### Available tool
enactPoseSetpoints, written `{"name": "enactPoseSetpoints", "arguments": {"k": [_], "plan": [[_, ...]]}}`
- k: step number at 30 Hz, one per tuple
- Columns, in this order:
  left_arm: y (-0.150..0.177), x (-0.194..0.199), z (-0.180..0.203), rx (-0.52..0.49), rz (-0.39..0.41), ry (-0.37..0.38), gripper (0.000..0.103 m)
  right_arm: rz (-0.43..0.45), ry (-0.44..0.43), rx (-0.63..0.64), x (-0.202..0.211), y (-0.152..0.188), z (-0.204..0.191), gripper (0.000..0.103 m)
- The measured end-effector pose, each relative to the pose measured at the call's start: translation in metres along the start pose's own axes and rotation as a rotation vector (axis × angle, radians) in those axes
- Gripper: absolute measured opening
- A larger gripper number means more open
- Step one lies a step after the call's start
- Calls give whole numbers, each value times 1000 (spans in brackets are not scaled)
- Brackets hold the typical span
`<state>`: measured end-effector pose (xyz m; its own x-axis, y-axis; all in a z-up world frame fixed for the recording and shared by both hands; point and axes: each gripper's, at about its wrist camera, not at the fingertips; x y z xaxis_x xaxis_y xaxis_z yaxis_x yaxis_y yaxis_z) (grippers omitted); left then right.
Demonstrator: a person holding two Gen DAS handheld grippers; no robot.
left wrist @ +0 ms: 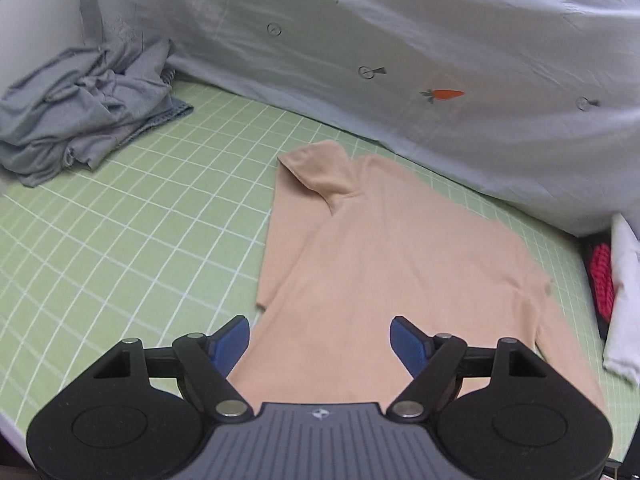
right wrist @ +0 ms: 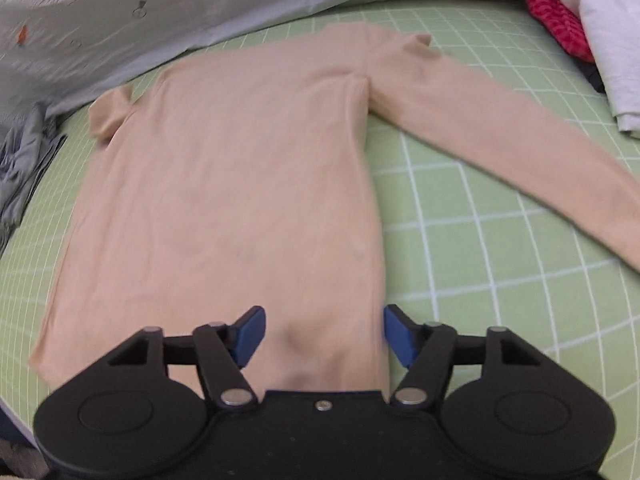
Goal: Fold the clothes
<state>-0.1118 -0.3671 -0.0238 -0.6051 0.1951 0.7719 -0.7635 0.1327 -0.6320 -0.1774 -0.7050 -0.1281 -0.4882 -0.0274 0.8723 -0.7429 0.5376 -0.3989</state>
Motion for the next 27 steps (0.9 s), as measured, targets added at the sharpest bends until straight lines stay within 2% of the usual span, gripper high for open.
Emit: {"name": "enactPoseSetpoints", "arguments": {"k": [1, 2, 3, 4, 5, 7, 11, 14, 17, 21, 23, 24, 25, 26, 27], "plan": [[6, 7, 2, -8, 2, -12, 78, 4, 5, 16, 2, 6, 0, 54], [13, 14, 3, -8, -2, -24, 78, 9, 12, 32, 4, 11, 1, 38], [20, 19, 4, -4, -8, -35, 78, 16, 20, 45, 7, 14, 3, 30], [26, 25, 5, 0, -14, -47, 78, 22, 27, 59, 10, 18, 5, 17], [32, 30, 4, 9, -23, -57, 78, 28, 35, 73, 12, 21, 7, 10], [43, 38, 2, 33, -37, -75, 78, 35, 52, 91, 17, 27, 12, 6], [57, 54, -1, 74, -17, -114, 78, 27, 32, 52, 20, 26, 26, 6], [64, 56, -5, 113, -15, -120, 79, 23, 32, 89, 20, 26, 23, 6], [65, 52, -11, 150, -36, -104, 79, 17, 77, 110, 21, 23, 18, 6], [48, 43, -23, 122, -34, -95, 80, 12, 130, 47, 19, 17, 20, 7], [35, 30, -30, 88, -58, -85, 81, 38, 142, 2, 20, 17, 15, 10], [28, 23, -34, 71, -76, -82, 81, 59, 144, -36, 22, 16, 13, 16], [22, 17, -38, 52, -86, -80, 82, 85, 143, -86, 24, 14, 11, 38], [17, 12, -41, 29, -89, -75, 84, 116, 148, -126, 26, 12, 8, 72], [13, 6, -45, 4, -94, -67, 85, 151, 159, -154, 28, 12, 3, 86]]}}
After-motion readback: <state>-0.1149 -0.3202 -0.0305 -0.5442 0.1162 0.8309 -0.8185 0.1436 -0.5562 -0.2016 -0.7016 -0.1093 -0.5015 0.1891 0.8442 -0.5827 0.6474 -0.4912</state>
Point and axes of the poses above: each gripper's, at about its wrist camera, not at the fingertips, and x roughly against the way its jaws point, z to its right, y to its underside, and after that the axes turned 11 degrees about -x, right-handed
